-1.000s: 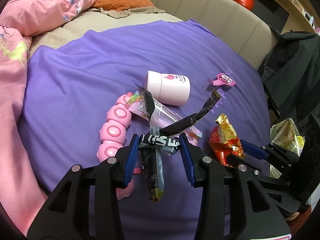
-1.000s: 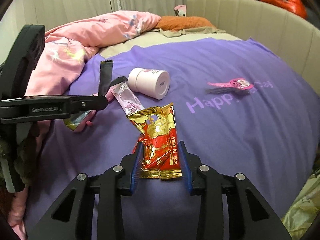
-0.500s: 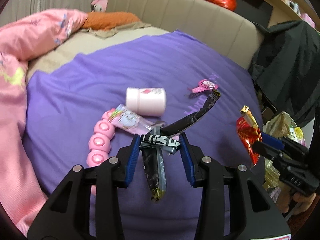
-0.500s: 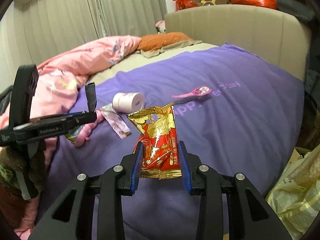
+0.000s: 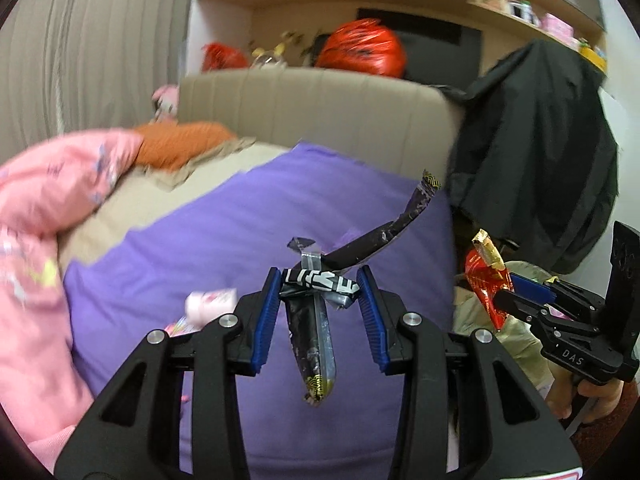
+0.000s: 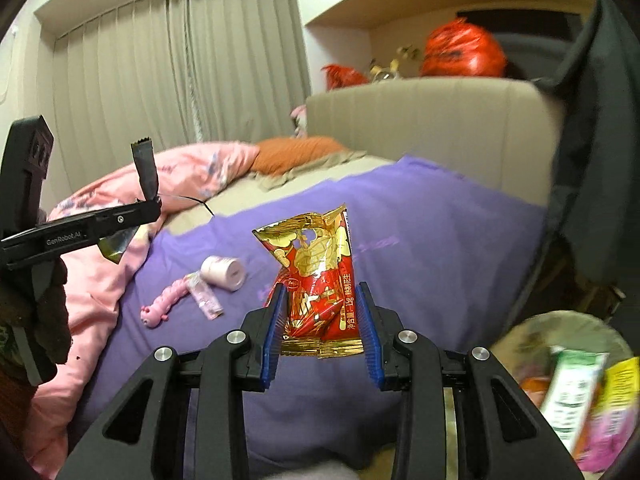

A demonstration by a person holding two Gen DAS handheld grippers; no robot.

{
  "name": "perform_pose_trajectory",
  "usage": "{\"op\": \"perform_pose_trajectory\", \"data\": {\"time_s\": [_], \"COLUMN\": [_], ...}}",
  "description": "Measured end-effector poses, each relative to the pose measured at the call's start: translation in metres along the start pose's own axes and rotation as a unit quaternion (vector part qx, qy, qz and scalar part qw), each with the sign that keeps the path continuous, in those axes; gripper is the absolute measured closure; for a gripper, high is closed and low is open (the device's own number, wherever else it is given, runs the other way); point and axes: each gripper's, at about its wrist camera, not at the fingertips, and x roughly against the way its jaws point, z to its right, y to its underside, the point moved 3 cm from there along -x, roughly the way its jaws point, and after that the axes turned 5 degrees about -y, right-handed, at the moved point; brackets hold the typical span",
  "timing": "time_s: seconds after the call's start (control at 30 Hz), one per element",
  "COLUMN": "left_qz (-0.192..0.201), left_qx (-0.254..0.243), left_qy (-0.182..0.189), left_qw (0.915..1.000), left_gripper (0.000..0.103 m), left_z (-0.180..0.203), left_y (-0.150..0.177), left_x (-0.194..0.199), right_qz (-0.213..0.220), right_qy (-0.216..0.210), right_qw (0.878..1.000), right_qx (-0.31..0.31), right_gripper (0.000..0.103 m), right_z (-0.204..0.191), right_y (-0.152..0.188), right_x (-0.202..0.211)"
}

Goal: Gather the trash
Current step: 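Lift and carry the black strips and red-gold wrapper over the trash bin, then open both tools to drop the black strips and red-gold wrapper into the bin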

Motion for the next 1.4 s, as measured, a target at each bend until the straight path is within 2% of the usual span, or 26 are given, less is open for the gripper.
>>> {"op": "perform_pose_trajectory", "data": {"time_s": [0.23,0.5,0.9,0.97,1.07,1.2,1.33,1.4], "left_qz": [0.043,0.04,0.009,-0.008,-0.056,-0.134,-0.193,-0.22], "left_qx": [-0.056,-0.117,-0.165,-0.164,-0.146,-0.139,-0.164,-0.186], "left_qy": [0.044,0.109,0.157,0.177,0.221,0.27,0.274,0.259], "left_qw": [0.9965,0.9864,0.9738,0.9705,0.9625,0.9433,0.9279,0.9219], "left_gripper": [0.066,0.066,0.066,0.066,0.066,0.066,0.066,0.066], "left_z": [0.105,0.211,0.288,0.298,0.307,0.329,0.355,0.372], "left_y": [-0.025,-0.025,-0.002,0.003,0.014,0.037,0.061,0.074], "left_x": [0.015,0.01,-0.004,-0.012,-0.032,-0.072,-0.113,-0.138], "right_qz": [0.044,0.073,0.08,0.078,0.069,0.051,0.032,0.023], "right_qy": [0.049,0.104,0.136,0.139,0.145,0.152,0.16,0.164], "right_qw": [0.998,0.99,0.984,0.983,0.982,0.982,0.981,0.98], "right_qx": [-0.017,-0.06,-0.085,-0.087,-0.095,-0.103,-0.109,-0.113], "right_gripper": [0.07,0.07,0.07,0.07,0.07,0.07,0.07,0.07], "right_z": [0.057,0.122,0.161,0.167,0.178,0.195,0.213,0.221], "right_y": [0.003,0.024,0.051,0.056,0.064,0.075,0.081,0.083], "right_x": [0.072,0.141,0.18,0.182,0.181,0.175,0.166,0.16]}}
